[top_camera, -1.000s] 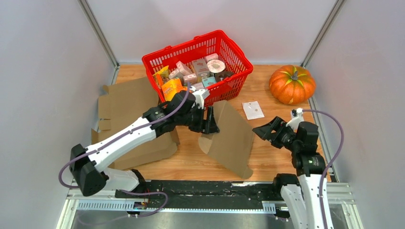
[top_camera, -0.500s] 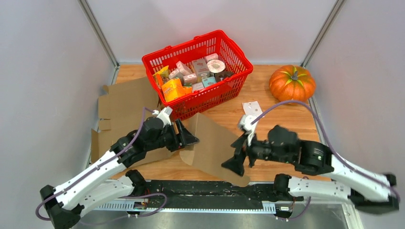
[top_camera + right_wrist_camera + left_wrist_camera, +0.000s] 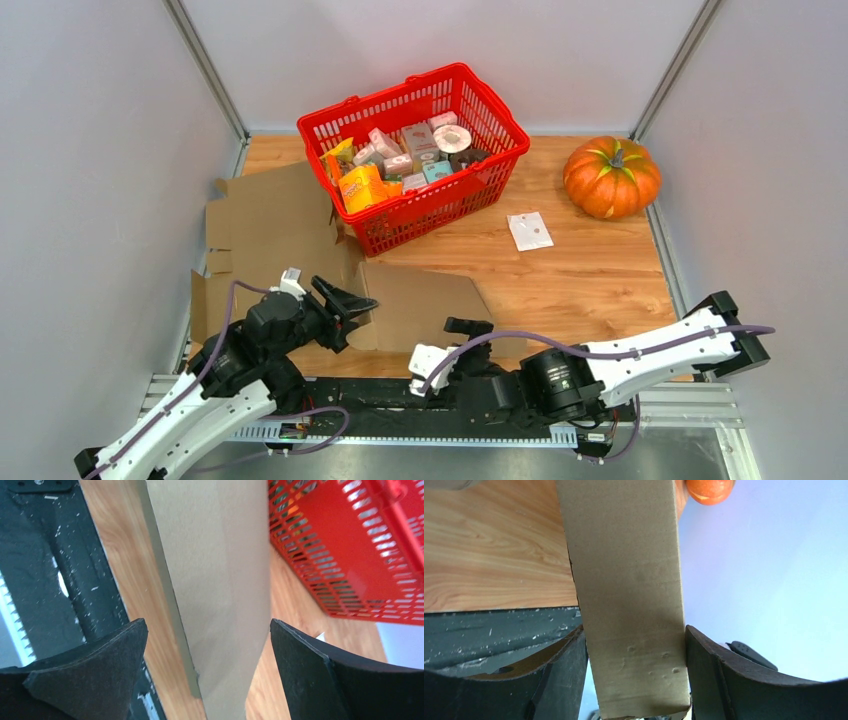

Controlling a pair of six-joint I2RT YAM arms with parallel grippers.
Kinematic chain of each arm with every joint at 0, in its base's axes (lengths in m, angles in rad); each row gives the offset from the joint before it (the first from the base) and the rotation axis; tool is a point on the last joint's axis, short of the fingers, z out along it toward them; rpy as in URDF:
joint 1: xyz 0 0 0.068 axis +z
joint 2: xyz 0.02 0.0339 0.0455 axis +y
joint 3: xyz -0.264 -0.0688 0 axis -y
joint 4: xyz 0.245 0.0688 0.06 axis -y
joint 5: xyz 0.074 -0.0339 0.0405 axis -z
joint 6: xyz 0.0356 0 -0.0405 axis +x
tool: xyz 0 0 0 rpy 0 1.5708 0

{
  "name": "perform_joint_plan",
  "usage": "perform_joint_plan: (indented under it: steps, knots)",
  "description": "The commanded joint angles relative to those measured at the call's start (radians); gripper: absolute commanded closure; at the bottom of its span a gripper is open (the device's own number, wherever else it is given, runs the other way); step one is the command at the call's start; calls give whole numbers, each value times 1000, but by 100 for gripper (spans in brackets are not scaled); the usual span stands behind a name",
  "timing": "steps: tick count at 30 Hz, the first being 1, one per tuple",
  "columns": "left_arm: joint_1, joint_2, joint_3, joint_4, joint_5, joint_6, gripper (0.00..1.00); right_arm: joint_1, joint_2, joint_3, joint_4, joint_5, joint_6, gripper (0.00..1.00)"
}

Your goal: Fold the paper box

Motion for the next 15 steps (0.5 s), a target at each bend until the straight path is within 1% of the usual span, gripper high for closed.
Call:
perform_joint_plan:
  steps: [1, 2, 5, 9, 11, 15]
  knots:
    - [3, -35, 31, -80, -4, -142, 100, 14, 45, -29, 238, 112, -192, 0]
    - [3, -38, 38, -112, -8, -147, 100, 11, 53, -42, 284, 110, -224, 0]
    - [3, -65, 45, -125, -19, -167, 100, -9, 73, -46, 332, 66, -251, 0]
    - [3, -88, 38, -137, -24, -179, 100, -12, 25, -91, 392, -110, -254, 0]
    - [3, -87, 32, -129, -2, -190, 100, -27, 28, -104, 423, -112, -261, 0]
    - [3, -94, 41, -142, -8, -207, 100, -66, 63, -130, 459, -147, -275, 0]
